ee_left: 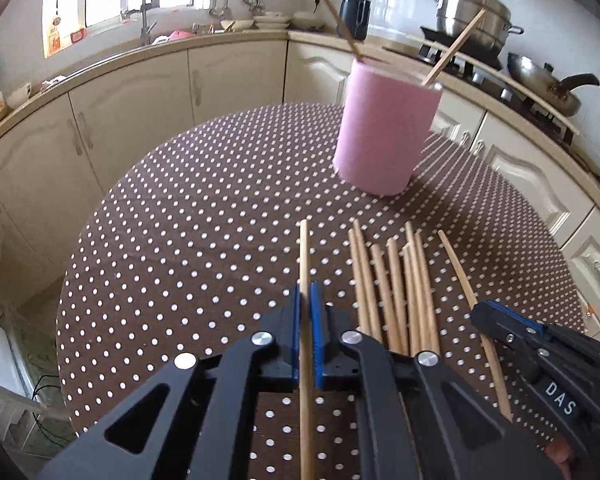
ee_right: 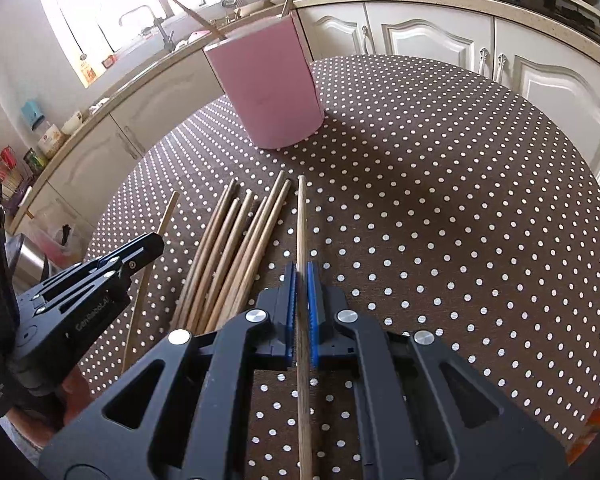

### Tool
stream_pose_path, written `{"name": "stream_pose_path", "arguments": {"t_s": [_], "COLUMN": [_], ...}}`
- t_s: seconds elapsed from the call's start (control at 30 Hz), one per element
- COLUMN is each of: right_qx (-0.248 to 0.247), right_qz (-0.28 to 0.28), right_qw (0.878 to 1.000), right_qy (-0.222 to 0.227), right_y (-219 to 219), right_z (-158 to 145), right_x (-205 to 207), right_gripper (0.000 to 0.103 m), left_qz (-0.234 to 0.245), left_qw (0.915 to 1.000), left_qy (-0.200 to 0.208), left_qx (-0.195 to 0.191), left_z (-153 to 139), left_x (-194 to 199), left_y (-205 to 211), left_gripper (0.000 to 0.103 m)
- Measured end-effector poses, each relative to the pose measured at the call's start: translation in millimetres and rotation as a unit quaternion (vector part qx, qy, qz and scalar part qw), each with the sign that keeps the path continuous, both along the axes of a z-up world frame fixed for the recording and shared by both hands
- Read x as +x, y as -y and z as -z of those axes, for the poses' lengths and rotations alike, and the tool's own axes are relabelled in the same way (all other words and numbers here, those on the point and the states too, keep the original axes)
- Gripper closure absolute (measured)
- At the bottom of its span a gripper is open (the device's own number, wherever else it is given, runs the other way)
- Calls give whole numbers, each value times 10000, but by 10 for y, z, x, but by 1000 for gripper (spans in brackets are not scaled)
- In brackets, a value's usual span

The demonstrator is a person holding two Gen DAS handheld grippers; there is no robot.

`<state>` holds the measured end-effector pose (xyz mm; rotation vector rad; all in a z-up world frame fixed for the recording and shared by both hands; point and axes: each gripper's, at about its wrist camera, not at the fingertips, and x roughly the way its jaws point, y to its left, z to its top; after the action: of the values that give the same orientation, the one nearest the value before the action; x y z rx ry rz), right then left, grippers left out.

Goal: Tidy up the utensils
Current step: 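Grasp a chopstick with the right gripper while the left gripper grasps another, then lift both chopsticks upright and carry them over the pink cup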

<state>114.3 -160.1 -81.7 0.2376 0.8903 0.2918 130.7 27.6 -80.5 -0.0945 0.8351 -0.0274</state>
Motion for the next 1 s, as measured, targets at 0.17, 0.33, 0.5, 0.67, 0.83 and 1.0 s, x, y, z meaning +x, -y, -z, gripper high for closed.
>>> {"name": "stream_pose_path", "arguments": {"t_s": [0.17,0.33,0.5,0.67,0.83,1.0], "right_qx": [79,87,100,81,-28,-43], "right_qz": [174,226,262,299,259,324], "right_qw": [9995,9980,9958,9932,9901,9871], "right_qy": [253,589,869,1125,1378,1567], "right_y": [93,128,153,178,173,194], "right_z": [-172,-360,-520,-696,-865,-983], "right_x": [-51,-132,-192,-248,-298,-342], "right_gripper": [97,97,97,97,97,97], "left_qz": [8,-41,-100,-150,-131,-64], "left_qw": [9993,9973,9946,9897,9868,9828], "left_qy": [348,692,1000,1399,1598,1833], "left_qx": [-106,-251,-257,-255,-243,-196], "left_z": [-178,-392,-582,-786,-942,-1073], "left_x": [-93,-138,-195,-285,-311,-389], "left_y": [-8,-38,-52,-43,-32,3], "left_gripper": [97,97,97,97,97,97]}}
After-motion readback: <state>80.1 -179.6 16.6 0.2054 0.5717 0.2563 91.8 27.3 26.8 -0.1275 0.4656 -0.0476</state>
